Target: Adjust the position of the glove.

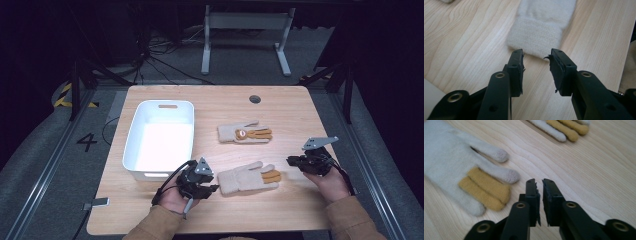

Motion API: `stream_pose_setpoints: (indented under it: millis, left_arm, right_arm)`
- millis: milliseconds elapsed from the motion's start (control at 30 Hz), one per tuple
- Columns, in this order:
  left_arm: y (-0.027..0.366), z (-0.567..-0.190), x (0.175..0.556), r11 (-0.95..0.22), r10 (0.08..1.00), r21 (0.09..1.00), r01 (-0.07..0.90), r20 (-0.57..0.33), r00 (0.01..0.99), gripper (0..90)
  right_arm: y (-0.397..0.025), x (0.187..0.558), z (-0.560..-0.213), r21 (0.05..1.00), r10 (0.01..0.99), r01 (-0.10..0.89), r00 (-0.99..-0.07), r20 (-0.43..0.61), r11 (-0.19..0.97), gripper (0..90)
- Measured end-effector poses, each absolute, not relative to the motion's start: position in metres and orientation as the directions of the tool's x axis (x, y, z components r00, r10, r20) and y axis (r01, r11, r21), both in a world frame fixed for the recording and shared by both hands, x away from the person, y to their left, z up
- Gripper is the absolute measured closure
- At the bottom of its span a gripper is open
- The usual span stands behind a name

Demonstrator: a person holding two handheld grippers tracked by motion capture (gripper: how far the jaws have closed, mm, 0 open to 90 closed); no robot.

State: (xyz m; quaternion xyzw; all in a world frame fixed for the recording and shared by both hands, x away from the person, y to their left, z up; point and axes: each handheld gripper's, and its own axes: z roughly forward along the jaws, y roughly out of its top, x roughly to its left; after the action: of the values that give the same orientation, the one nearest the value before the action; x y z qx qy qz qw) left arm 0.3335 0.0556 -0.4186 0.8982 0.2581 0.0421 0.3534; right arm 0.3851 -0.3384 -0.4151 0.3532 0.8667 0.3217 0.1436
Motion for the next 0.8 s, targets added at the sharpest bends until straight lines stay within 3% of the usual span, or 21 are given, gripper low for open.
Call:
stream_pose_setpoints:
  millis: [300, 567, 800]
  left_arm:
    - [0.039, -0.413, 0.339, -0.607, 0.477, 0.672, 0.425, -0.120, 0.871, 57.3]
    - [0.031, -0.412, 0.342, -0.597, 0.466, 0.682, 0.422, -0.132, 0.875, 68.2]
    - [0.024, -0.417, 0.342, -0.623, 0.465, 0.663, 0.415, -0.113, 0.878, 68.1]
  right_arm:
    - [-0.341, 0.378, -0.411, 0.677, 0.713, 0.526, -0.701, 0.003, 0.515, 75.6]
    - [-0.331, 0.369, -0.409, 0.679, 0.680, 0.503, -0.733, 0.006, 0.536, 78.1]
    - [-0.320, 0.367, -0.412, 0.668, 0.654, 0.496, -0.756, 0.018, 0.555, 76.9]
